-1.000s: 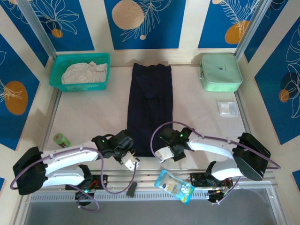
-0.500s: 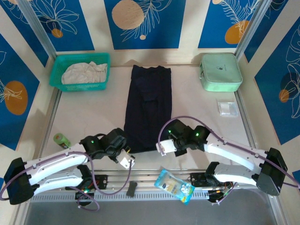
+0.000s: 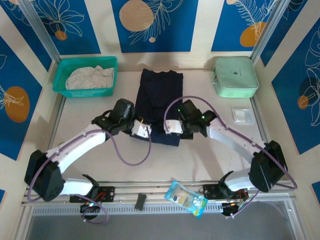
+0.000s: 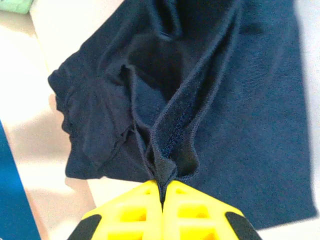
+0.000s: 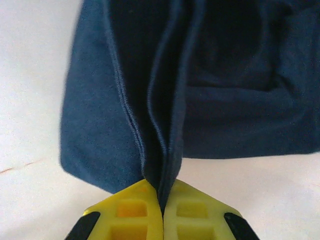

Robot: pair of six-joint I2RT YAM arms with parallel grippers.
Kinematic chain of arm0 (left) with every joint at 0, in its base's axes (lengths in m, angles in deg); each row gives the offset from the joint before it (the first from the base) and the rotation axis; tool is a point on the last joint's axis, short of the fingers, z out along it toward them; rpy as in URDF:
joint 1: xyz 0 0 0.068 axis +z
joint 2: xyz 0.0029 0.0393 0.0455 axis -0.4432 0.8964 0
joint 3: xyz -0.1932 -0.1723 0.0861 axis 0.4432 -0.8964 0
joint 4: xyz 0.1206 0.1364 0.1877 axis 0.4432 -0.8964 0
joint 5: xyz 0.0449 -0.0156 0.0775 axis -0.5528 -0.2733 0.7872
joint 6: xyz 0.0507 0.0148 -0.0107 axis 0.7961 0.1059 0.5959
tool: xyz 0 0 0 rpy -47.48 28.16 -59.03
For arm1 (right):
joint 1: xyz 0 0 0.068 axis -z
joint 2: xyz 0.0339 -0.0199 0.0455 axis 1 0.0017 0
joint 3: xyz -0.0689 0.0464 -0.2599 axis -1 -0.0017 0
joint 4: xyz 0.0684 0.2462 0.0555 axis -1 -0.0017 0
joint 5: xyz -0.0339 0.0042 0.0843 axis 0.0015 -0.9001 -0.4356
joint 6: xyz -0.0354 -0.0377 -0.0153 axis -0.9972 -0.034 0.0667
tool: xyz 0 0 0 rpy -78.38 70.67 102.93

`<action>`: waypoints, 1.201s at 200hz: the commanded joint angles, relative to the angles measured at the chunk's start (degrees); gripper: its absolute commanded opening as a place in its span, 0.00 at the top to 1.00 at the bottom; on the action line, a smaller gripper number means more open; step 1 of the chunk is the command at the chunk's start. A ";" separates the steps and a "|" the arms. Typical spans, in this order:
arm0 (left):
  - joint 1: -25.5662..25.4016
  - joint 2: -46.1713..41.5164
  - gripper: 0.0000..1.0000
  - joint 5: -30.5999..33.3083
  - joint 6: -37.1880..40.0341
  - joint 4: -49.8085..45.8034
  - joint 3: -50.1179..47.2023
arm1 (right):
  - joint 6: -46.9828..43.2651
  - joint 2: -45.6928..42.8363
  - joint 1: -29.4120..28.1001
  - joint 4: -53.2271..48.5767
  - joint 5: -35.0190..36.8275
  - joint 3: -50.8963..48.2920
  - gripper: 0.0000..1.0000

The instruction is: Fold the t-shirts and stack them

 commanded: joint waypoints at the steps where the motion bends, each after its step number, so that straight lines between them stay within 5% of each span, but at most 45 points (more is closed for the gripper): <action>1: 2.04 4.66 1.00 -2.58 1.21 6.65 3.71 | 1.93 4.07 2.15 3.52 1.71 3.87 1.00; 162: 9.12 26.40 1.00 1.35 -2.78 22.39 8.44 | 11.63 29.20 13.14 18.77 0.47 16.53 1.00; 187: 9.47 28.26 1.00 2.95 -2.92 25.15 8.22 | 13.49 31.78 14.00 20.63 0.88 17.50 0.93; 198: 9.56 28.60 1.00 3.44 -3.08 26.12 8.12 | 14.72 32.35 14.22 22.34 1.20 17.44 0.82; 240: 9.65 28.60 0.50 6.52 -4.92 31.30 7.83 | 19.52 30.88 15.95 27.93 -0.18 15.99 0.49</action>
